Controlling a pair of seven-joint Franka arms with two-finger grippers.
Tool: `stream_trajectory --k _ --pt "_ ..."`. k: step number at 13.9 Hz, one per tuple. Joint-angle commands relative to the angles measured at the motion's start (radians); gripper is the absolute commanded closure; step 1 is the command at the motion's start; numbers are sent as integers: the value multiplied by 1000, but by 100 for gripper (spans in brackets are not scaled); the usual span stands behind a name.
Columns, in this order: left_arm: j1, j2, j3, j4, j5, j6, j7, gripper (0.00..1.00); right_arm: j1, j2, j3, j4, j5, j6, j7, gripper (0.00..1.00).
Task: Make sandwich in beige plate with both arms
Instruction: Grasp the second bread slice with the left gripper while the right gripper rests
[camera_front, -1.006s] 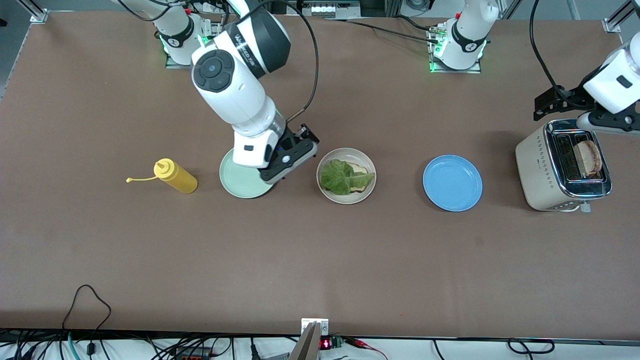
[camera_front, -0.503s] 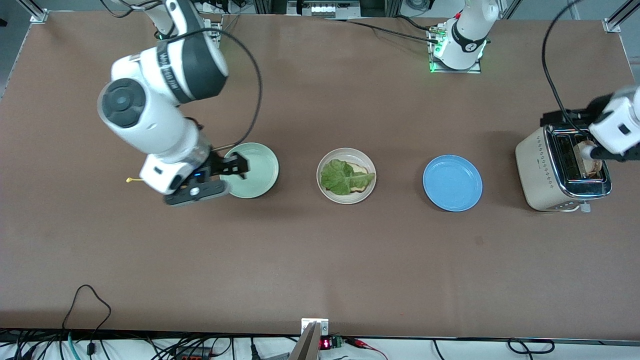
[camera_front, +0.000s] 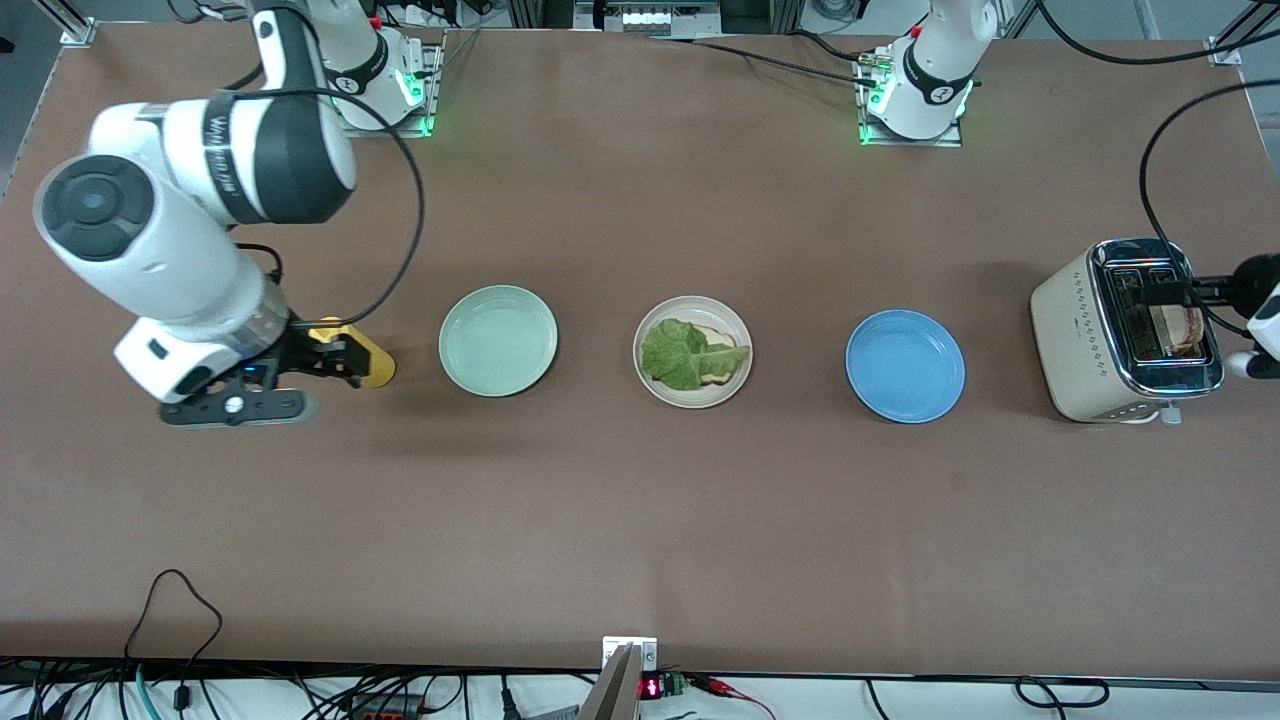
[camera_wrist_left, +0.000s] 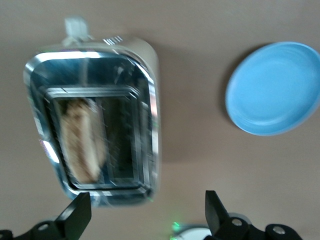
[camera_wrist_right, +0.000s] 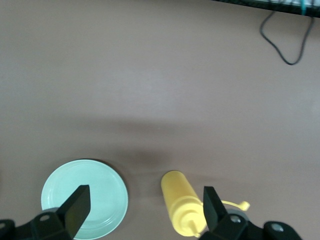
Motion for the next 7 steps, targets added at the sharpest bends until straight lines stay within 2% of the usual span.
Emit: stream_trajectory --k 1,5,7 --pt "24 8 -4 -50 61 134 70 0 -40 -47 5 -28 1 -8 -40 0" --pt "71 -15 -4 -177 75 332 102 0 -104 -66 5 -30 29 -59 -107 0" --pt "87 -47 -6 -243 75 372 103 1 -127 -82 7 -28 29 -93 -103 0"
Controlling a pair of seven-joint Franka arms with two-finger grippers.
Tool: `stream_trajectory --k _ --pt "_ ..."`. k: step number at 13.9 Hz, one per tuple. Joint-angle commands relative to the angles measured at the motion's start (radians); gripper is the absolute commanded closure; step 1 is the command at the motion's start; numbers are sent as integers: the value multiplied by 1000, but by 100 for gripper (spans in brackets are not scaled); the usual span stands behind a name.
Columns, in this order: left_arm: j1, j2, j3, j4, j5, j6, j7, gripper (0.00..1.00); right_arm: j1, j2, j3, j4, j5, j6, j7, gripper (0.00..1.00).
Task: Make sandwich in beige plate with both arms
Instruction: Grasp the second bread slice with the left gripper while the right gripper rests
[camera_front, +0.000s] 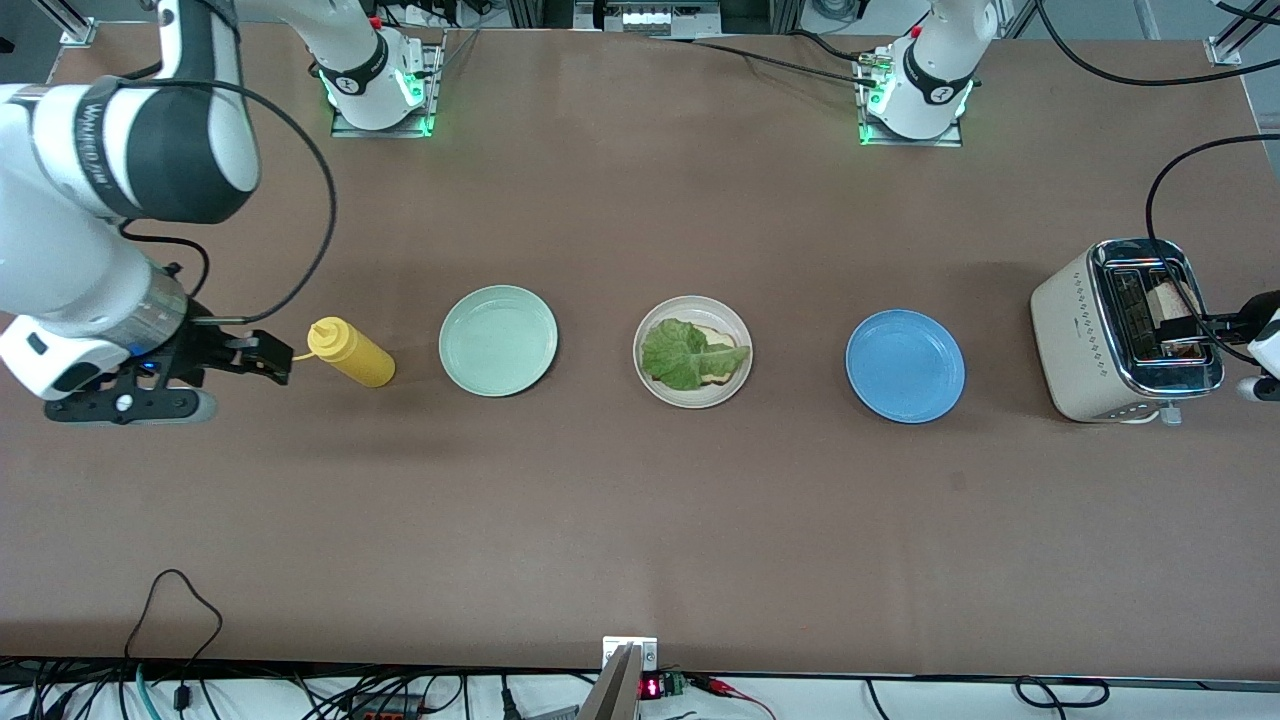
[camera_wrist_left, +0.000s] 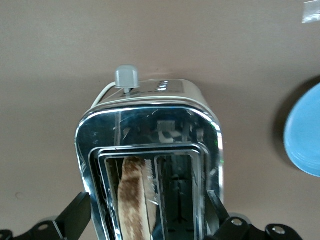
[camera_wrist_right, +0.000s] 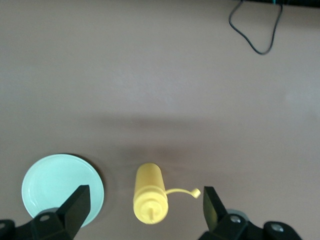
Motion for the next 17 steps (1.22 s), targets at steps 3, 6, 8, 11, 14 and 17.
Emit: stream_trajectory --k 3,6,8,11,14,17 --pt "41 -73 -7 -133 20 16 31 35 -101 -79 67 -24 13 -61 -7 0" --pt "43 -63 -5 -127 20 0 29 72 -329 -122 312 -26 -8 -75 -5 0" --pt "43 -63 -5 -120 20 -39 28 84 -444 -147 449 -36 -60 -75 43 0" --pt "43 -73 -7 -91 20 -84 28 87 -573 -196 607 -84 -111 -72 93 0" --pt "43 -73 -10 20 45 -199 26 88 -593 -259 634 -142 -133 -67 145 0" --pt "37 -73 -22 150 87 -363 38 88 -593 -337 651 -231 -153 -47 170 0"
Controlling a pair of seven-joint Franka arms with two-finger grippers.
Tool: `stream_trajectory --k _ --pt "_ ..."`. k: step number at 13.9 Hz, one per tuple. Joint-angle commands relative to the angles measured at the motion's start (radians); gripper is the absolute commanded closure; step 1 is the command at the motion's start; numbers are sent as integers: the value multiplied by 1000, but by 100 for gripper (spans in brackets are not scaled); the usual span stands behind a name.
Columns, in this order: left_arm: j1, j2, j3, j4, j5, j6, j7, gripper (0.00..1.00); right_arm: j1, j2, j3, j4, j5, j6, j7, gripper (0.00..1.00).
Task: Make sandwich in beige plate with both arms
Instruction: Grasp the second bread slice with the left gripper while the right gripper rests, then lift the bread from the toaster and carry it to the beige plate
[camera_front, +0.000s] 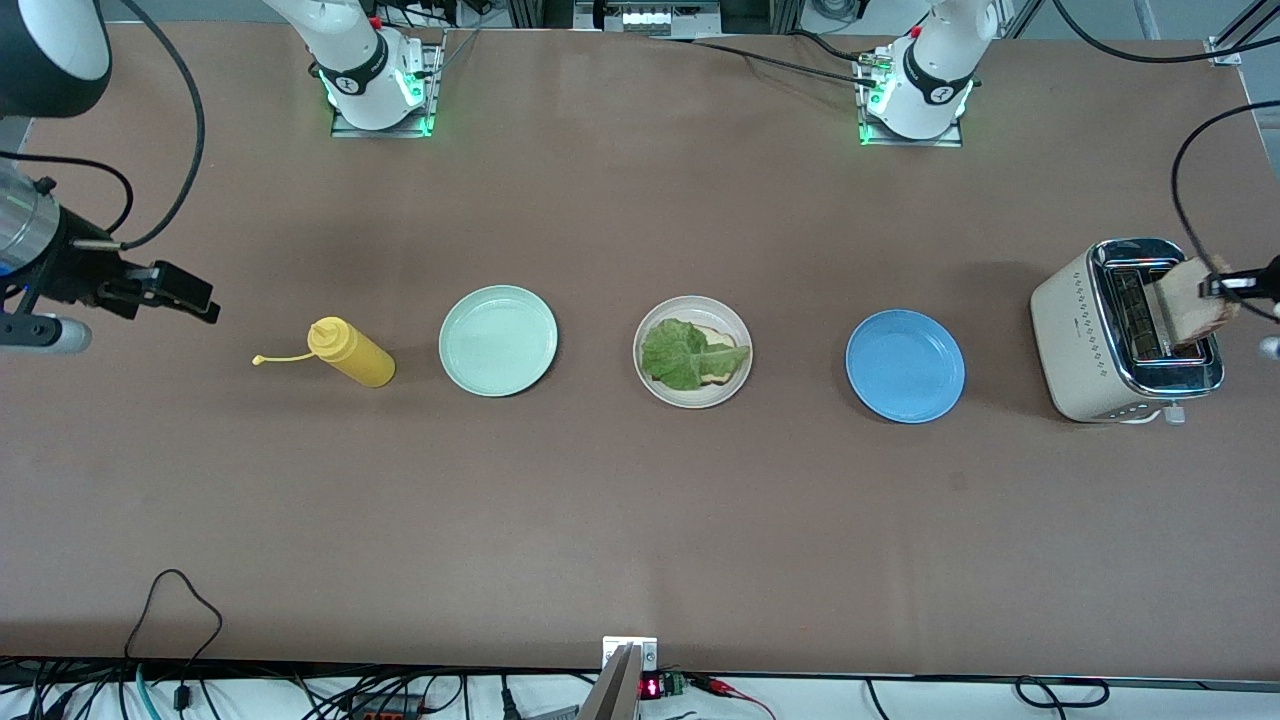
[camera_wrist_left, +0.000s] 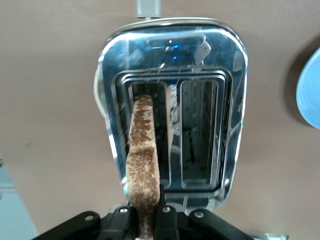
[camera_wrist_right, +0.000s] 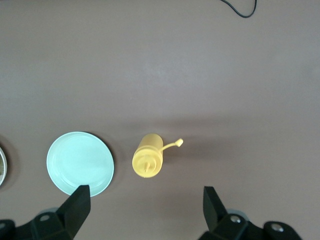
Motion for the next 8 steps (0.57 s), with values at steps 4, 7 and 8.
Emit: stream_trajectory --k 4,7,8 --pt "-14 2 -57 231 13 -159 179 90 -13 -173 29 -203 -39 59 28 0" --pt "-32 12 -115 229 -71 -165 194 91 -12 -189 30 -213 -73 53 28 0" --pt "-47 15 -141 230 -76 -166 185 91 -12 -207 32 -222 -73 53 33 0"
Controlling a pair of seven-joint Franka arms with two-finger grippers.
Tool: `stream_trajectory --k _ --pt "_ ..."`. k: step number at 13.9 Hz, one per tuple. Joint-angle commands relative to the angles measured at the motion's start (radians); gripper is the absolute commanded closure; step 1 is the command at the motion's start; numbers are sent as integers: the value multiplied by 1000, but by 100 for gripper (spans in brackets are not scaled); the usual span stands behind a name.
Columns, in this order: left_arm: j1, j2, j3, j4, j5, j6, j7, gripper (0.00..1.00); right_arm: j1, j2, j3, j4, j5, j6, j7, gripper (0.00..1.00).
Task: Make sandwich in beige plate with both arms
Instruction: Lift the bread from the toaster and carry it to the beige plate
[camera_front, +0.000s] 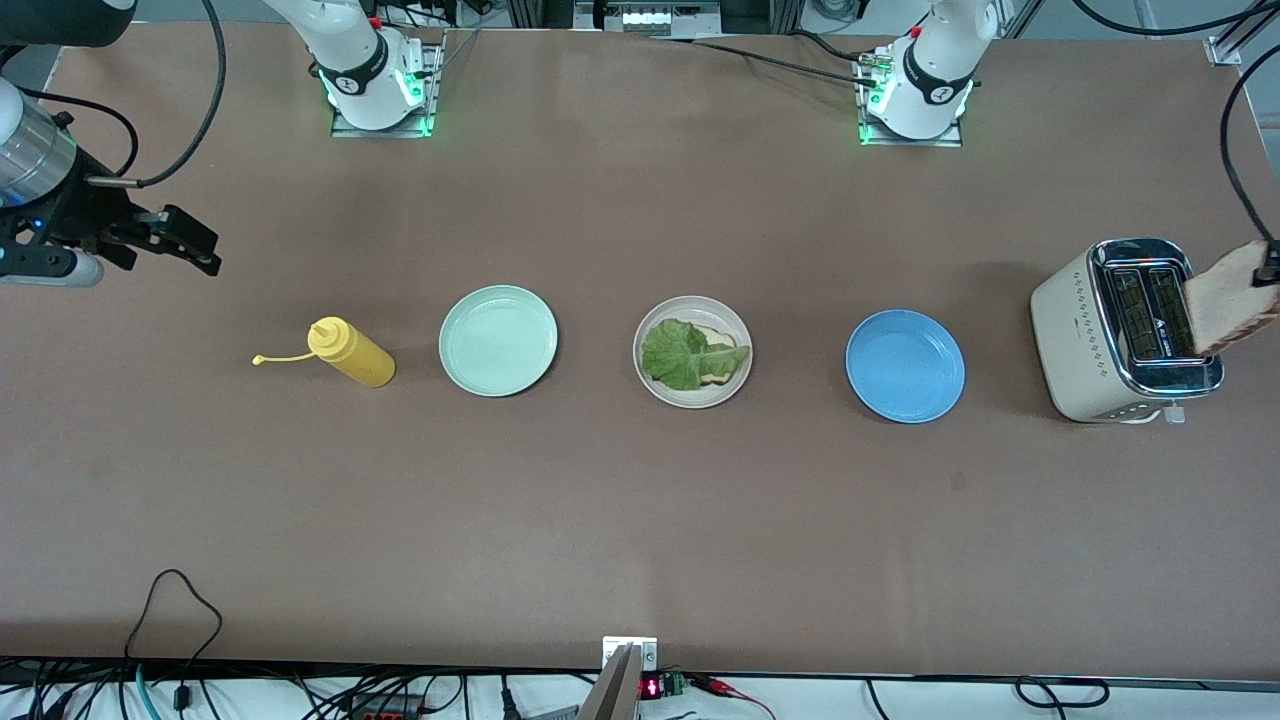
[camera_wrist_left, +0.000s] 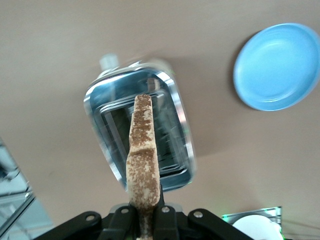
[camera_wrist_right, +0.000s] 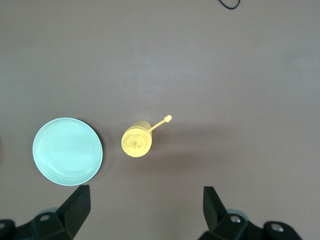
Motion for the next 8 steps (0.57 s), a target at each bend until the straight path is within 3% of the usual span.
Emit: stream_trajectory --k 1,6,8 --pt "-38 36 -66 22 -39 -22 9 91 -12 -56 18 -59 -20 24 27 0" --pt "-197 119 -83 24 -259 -20 -70 95 -13 -55 18 -53 -11 25 27 0" --pt "-258 164 -82 22 -424 -12 -178 97 -13 -50 18 -47 -12 15 15 0"
